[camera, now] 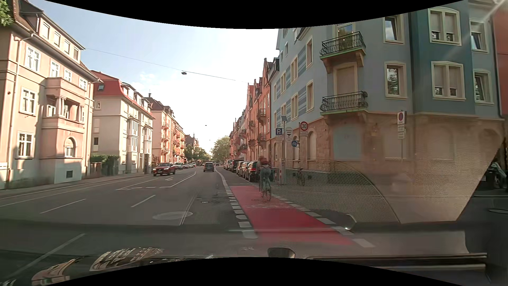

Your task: Follow the waypoints while adhering to traffic rules and regulations

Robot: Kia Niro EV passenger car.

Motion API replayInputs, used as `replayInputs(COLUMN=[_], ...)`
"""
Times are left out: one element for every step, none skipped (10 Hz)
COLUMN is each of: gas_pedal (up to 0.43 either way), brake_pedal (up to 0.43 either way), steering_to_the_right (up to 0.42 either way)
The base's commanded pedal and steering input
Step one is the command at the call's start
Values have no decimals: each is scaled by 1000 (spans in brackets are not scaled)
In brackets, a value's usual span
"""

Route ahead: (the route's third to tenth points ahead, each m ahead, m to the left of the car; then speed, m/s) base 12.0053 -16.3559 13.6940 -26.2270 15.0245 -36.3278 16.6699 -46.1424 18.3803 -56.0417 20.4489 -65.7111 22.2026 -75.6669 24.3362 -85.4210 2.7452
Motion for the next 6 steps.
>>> replayInputs(gas_pedal=[311, 299, 268, 260, 260, 248], brake_pedal=[0, 0, 0, 0, 0, 0], steering_to_the_right=[605, 609, 614, 621, 626, 633])
